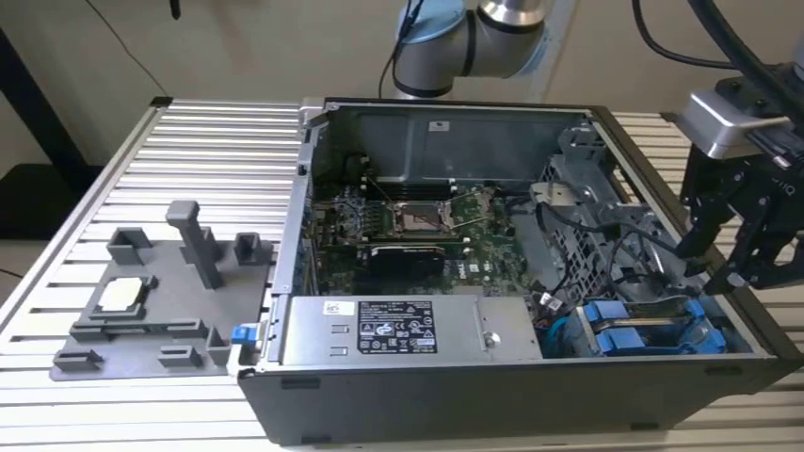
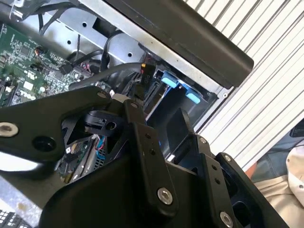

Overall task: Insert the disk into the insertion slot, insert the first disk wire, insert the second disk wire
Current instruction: 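Insert the first disk wire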

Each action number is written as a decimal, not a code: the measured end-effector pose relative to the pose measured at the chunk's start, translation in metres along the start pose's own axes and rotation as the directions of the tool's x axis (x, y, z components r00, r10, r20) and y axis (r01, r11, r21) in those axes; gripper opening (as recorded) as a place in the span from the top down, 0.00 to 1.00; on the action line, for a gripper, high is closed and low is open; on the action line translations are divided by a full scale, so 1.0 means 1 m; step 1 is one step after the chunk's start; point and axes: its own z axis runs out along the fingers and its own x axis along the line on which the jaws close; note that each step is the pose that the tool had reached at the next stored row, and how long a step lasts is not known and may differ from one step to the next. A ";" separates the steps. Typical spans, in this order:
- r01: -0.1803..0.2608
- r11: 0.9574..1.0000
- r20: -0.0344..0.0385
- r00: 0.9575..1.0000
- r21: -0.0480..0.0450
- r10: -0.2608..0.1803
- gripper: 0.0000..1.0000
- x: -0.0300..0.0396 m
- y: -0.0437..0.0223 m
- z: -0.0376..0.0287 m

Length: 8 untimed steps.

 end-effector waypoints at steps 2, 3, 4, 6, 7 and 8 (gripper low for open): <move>0.002 1.000 0.000 1.000 0.000 -0.002 0.53 -0.0018 -0.0031 0.0016; 0.003 1.000 0.000 1.000 0.000 -0.003 0.53 -0.0026 -0.0046 0.0025; 0.004 1.000 0.000 1.000 0.000 -0.004 0.53 -0.0035 -0.0061 0.0034; 0.006 1.000 0.000 1.000 0.000 -0.006 0.53 -0.0053 -0.0085 0.0054; 0.007 1.000 0.001 1.000 0.000 -0.007 0.53 -0.0064 -0.0095 0.0067; 0.009 1.000 0.001 1.000 0.000 -0.009 0.53 -0.0074 -0.0103 0.0079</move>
